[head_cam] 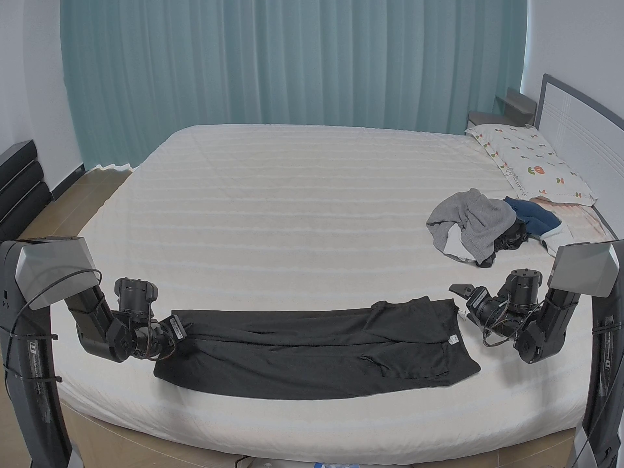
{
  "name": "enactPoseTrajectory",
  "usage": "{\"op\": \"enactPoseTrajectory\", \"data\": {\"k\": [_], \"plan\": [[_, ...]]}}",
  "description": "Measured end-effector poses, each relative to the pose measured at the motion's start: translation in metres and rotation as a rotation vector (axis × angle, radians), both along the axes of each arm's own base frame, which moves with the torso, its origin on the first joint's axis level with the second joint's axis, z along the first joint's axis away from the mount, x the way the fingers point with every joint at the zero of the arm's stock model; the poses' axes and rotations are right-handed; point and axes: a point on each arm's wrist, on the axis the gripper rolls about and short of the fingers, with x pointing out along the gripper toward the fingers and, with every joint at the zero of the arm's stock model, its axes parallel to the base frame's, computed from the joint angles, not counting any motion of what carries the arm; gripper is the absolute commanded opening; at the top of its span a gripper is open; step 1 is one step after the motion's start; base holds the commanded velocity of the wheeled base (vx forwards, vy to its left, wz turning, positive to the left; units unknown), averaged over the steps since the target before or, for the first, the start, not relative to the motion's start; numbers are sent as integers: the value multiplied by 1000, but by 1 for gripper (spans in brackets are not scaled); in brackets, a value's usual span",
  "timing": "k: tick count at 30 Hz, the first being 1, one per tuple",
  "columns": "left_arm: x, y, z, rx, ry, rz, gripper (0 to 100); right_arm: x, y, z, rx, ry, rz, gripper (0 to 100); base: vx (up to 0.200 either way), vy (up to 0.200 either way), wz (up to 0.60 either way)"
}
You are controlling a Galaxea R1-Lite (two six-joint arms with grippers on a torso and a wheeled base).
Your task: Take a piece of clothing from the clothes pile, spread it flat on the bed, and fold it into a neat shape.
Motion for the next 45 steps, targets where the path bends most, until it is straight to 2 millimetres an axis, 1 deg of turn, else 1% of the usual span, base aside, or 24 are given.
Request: {"op": "enactPoseTrajectory", "data": {"k": [6,11,18,29,34,39,45], "plan": [[-1,5,6,-4,-11,18,0,1,-4,1,2,-6,-11,100,0,0,0],[-2,6,7,-6,-12,23,0,2,-8,2,6,-9,-19,100,0,0,0],[-1,5,8,-20,-15,38,0,2,-10,2,17,-8,-27,100,-200,0,0],[0,5,9,-25,-24,42,0,2,-11,2,21,-6,-25,100,0,0,0],[3,4,12,-56,-36,72,0,2,-10,1,21,-6,-22,100,0,0,0],[6,0,21,-101,-64,106,0,3,-10,0,21,-3,-20,100,0,0,0],[5,-15,39,-147,-102,101,0,3,-9,-1,21,0,-19,100,0,-200,0]]}}
